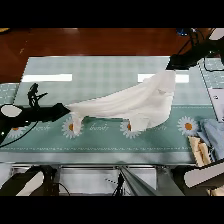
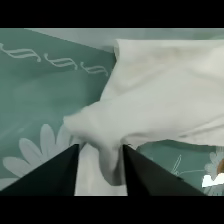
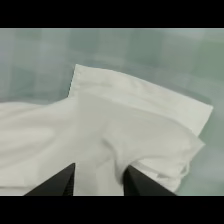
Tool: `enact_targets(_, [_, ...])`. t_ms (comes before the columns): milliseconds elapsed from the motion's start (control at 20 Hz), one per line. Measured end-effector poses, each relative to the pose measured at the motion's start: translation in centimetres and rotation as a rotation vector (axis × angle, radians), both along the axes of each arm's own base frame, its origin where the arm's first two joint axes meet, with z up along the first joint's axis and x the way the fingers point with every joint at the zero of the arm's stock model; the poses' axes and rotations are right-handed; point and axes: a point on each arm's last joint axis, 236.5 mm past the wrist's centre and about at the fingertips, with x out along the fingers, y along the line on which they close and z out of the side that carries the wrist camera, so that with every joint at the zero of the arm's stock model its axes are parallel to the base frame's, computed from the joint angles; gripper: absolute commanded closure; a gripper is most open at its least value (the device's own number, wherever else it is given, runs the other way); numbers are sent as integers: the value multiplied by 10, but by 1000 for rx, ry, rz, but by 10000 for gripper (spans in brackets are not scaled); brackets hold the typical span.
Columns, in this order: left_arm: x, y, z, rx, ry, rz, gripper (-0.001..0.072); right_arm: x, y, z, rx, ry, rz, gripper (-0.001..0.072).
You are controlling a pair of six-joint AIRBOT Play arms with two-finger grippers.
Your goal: Fold the shirts.
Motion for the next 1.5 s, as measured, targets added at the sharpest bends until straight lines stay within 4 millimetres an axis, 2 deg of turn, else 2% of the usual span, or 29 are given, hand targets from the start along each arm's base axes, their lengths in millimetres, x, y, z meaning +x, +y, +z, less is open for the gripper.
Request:
enact_targets(150, [16,27,17,13,-31,35,243,-15,-25,24,-51,-14,-14,310])
enact_targets(200, [19,39,23,22,-36,47,161,-22,-33,30,-67,-9,-20,310])
enact_targets(250, [16,50,27,31,-24,45,131,-30,-44,36,-88,3,-31,309])
enact_targets(300, [9,56,27,33,6,32,132,-38,-54,39,-105,18,-45,307])
enact_targets(400, [-16,58,20,27,95,-21,113,-56,-72,39,-123,71,-77,264])
enact_targets(450, [-31,54,14,17,146,-56,112,-64,-78,37,-122,99,-91,219])
enact_targets(550, [-57,42,-1,2,227,-121,100,-78,-84,27,-106,160,-108,219])
enact_targets(600, [-69,33,-8,-7,260,-155,44,-84,-82,23,-85,183,-110,219])
enact_targets(700, [-84,17,-20,1,291,-217,44,-93,-77,13,-45,227,-105,220])
enact_targets(850, [-86,-3,-31,50,266,-291,44,-99,-70,3,-4,254,-95,221])
enact_targets(1100, [-72,-27,-41,124,177,-341,44,-97,-64,0,30,245,-85,221])
enact_targets(1500, [-81,-65,-43,148,134,-470,43,-92,-59,0,50,225,-84,222])
